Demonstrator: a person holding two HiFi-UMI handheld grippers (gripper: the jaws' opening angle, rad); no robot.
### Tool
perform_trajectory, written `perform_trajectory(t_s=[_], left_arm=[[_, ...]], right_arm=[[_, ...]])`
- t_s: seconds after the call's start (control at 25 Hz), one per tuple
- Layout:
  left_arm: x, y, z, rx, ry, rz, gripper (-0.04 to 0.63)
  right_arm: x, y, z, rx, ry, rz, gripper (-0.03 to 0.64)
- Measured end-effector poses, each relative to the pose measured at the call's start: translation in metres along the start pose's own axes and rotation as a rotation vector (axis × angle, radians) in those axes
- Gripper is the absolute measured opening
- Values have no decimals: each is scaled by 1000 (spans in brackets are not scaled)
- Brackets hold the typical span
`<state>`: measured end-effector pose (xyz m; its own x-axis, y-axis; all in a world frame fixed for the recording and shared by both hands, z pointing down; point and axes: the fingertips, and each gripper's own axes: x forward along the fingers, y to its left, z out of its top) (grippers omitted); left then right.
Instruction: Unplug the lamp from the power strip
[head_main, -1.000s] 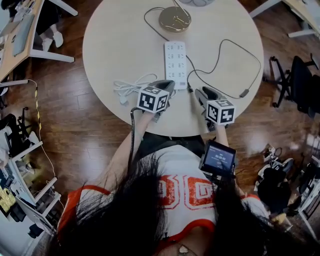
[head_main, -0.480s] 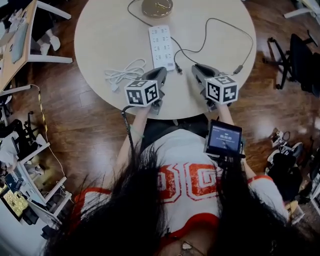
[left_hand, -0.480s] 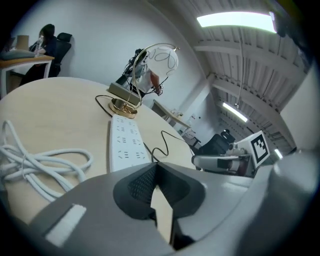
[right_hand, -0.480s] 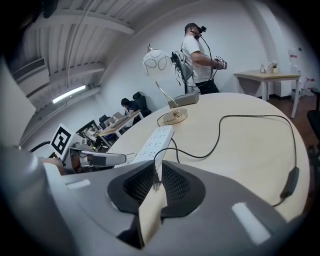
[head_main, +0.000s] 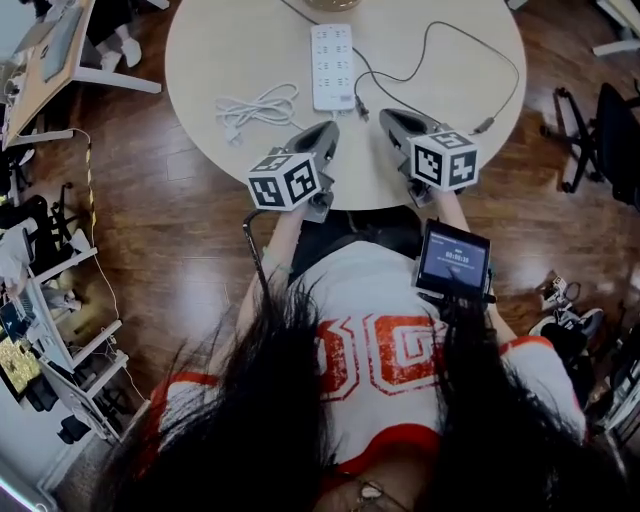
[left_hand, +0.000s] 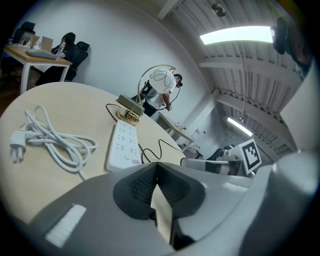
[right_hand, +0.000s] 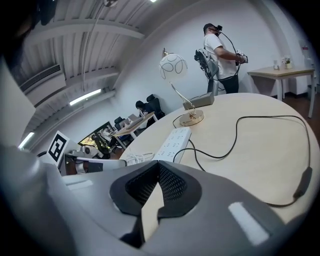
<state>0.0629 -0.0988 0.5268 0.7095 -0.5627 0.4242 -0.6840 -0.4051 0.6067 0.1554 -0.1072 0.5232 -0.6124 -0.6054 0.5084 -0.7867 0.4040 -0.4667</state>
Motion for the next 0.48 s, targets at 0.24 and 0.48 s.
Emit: perform_trajectory(t_s=[0.24, 0.48], left_arm=[[-22, 2, 6, -7, -43, 4, 0], [-41, -1, 24, 27, -81, -43, 0]], right_arm=[[4, 27, 2, 4, -31, 48, 2], [6, 58, 6, 19, -71, 67, 2]])
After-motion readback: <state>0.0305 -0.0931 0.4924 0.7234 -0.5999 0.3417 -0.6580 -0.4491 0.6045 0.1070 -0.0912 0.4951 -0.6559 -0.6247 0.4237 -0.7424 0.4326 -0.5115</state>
